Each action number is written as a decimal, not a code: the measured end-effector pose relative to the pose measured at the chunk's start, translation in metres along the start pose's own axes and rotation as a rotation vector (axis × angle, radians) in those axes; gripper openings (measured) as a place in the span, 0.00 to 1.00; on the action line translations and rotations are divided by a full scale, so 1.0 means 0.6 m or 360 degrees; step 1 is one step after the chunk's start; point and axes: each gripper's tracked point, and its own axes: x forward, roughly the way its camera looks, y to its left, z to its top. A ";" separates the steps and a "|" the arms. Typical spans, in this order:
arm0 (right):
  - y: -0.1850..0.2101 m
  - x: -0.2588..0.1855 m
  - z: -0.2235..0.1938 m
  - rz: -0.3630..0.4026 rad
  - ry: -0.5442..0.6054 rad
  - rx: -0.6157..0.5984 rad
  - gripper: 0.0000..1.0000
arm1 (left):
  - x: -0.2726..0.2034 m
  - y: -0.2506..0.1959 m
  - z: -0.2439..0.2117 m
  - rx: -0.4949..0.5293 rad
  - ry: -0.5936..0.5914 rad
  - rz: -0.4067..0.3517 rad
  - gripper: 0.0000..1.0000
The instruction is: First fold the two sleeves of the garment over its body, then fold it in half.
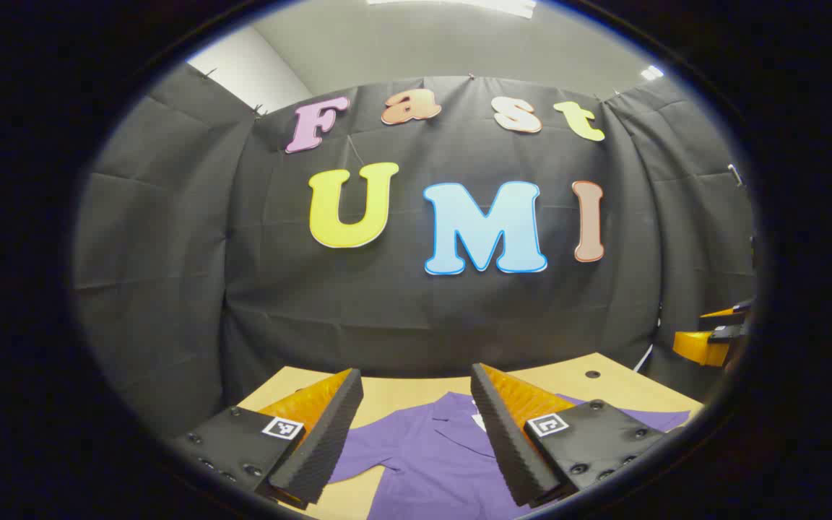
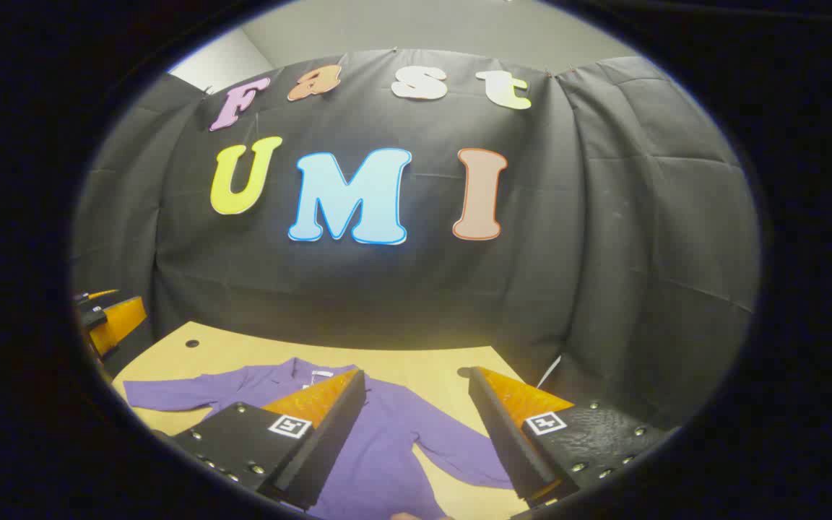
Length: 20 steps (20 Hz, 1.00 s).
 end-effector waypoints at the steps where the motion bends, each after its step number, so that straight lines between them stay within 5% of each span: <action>1: 0.000 0.002 -0.001 0.0000 0.0002 0.0001 0.92 | 0.001 0.000 0.001 0.0003 -0.0001 0.0004 0.96; 20: -0.017 0.009 -0.019 -0.0042 0.0059 0.0068 0.92 | 0.000 -0.007 -0.001 0.0014 0.0009 0.0001 0.96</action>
